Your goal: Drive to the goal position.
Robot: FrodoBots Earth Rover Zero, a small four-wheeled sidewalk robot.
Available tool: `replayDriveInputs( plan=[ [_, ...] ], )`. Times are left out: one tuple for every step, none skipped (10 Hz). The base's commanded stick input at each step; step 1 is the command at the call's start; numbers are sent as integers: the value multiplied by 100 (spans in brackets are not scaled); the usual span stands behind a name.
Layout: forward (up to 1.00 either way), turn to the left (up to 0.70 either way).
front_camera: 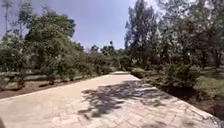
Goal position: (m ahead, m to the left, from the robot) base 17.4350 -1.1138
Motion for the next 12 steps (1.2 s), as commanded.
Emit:
replayDriveInputs(
  plan=[
    [70,-35],
    [70,-5],
    [70,-1],
    [70,0],
    [70,0],
    [70,0],
    [70,0],
    [70,0],
    [70,0],
    [70,0],
    [70,-19],
    [70,-27]
  ],
)
